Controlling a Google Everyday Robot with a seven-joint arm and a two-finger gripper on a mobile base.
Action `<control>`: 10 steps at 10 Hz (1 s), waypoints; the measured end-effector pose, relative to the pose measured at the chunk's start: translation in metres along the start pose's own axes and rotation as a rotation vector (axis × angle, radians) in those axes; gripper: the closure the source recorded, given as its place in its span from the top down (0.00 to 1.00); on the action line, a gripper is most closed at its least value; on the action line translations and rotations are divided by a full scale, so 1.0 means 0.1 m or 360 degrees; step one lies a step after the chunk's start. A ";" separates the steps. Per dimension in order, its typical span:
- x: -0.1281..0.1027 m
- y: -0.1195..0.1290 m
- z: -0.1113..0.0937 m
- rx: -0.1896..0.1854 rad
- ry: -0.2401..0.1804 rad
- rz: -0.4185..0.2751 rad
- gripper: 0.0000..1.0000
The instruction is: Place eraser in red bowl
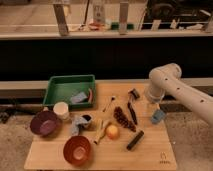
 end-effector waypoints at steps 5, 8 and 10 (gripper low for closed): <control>-0.08 0.57 0.05 -0.0042 -0.0032 -0.0237 0.80; -0.43 1.21 0.12 -0.0061 -0.0162 -0.0534 0.80; -0.67 1.50 0.25 -0.0053 -0.0240 -0.0730 0.80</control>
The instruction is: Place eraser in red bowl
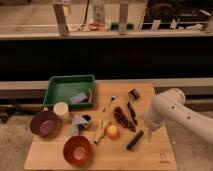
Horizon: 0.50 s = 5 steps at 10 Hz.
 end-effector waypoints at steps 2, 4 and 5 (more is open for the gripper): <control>-0.17 0.07 0.30 -0.0022 0.0001 -0.0159 0.80; -0.21 0.13 0.55 -0.0064 0.0022 -0.0218 0.73; -0.23 0.13 0.67 -0.0082 0.0040 -0.0228 0.62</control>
